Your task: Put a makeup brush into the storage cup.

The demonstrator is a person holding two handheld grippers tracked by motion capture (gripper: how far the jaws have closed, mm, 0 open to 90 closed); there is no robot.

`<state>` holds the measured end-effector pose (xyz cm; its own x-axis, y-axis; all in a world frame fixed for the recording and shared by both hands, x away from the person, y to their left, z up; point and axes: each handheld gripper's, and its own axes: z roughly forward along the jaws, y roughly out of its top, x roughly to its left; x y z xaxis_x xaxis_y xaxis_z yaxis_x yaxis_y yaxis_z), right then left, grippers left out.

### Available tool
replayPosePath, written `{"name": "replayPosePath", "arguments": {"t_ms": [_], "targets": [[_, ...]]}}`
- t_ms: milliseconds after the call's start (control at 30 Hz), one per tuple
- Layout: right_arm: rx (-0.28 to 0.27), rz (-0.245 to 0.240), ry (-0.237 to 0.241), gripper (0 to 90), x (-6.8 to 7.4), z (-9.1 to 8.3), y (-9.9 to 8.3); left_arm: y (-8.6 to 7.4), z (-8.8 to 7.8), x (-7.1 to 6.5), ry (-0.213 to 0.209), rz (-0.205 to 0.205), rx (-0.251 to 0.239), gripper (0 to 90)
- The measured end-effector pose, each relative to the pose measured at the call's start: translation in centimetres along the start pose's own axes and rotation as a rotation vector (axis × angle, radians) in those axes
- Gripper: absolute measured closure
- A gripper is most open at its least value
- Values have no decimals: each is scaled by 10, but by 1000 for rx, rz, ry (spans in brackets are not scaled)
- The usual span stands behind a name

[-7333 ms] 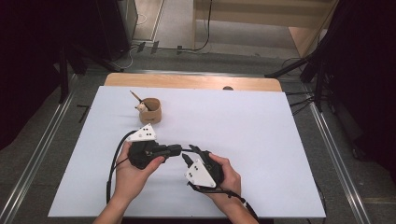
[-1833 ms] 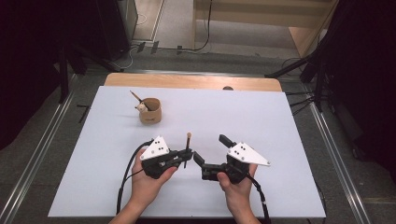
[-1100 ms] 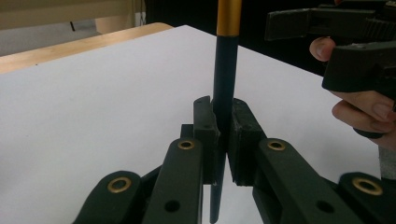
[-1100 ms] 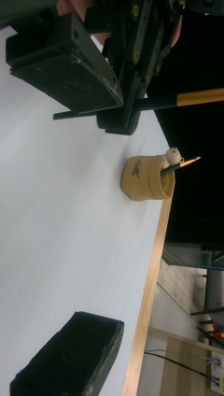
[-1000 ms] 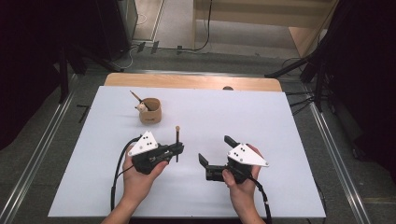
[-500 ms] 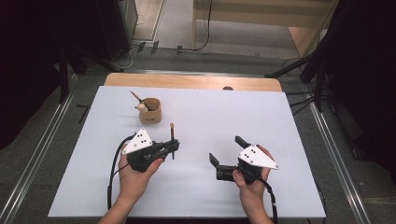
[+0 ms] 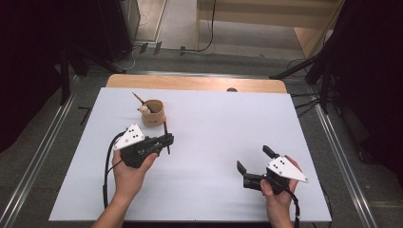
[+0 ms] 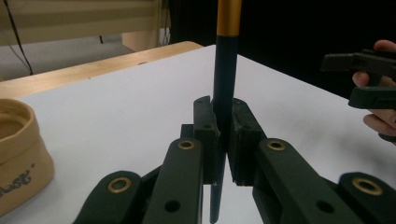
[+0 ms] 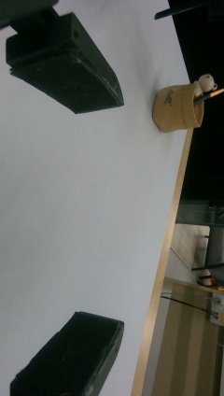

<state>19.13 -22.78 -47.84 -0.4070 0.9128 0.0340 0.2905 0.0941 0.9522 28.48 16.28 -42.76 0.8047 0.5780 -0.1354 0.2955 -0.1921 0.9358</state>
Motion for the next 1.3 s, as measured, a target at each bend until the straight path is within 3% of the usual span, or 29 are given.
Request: {"name": "replayPosePath", "arguments": {"t_ms": [200, 667, 1200, 1300], "targets": [[8, 0, -26, 0, -16, -14, -10, 3, -2, 9, 25, 0, 2, 837], [10, 15, -22, 0, -48, -40, -29, 15, 4, 21, 52, -10, -20, 837], [6, 23, -25, 0, -64, -55, -40, 32, 10, 44, 88, -35, -68, 836], [4, 31, -26, 0, -66, -56, -40, 35, 12, 47, 75, -28, -79, 836]]}}
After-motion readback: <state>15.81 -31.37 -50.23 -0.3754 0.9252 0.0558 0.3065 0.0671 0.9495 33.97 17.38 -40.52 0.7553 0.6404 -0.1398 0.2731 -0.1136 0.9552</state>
